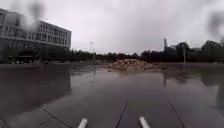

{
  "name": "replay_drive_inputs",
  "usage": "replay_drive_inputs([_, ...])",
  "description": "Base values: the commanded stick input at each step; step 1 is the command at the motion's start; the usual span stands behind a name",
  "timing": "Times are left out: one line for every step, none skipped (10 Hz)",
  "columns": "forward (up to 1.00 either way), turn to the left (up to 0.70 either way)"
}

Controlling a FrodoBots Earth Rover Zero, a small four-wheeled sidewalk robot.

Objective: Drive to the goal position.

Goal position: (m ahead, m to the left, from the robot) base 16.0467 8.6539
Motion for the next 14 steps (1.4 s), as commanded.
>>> replay_drive_inputs([1.00,0.19])
replay_drive_inputs([1.00,0.05])
replay_drive_inputs([1.00,0.00])
replay_drive_inputs([1.00,0.00])
replay_drive_inputs([1.00,0.00])
replay_drive_inputs([1.00,0.00])
replay_drive_inputs([1.00,0.00])
replay_drive_inputs([1.00,0.00])
replay_drive_inputs([1.00,0.00])
replay_drive_inputs([1.00,0.00])
replay_drive_inputs([1.00,0.00])
replay_drive_inputs([1.00,0.00])
replay_drive_inputs([1.00,0.00])
replay_drive_inputs([1.00,0.03])
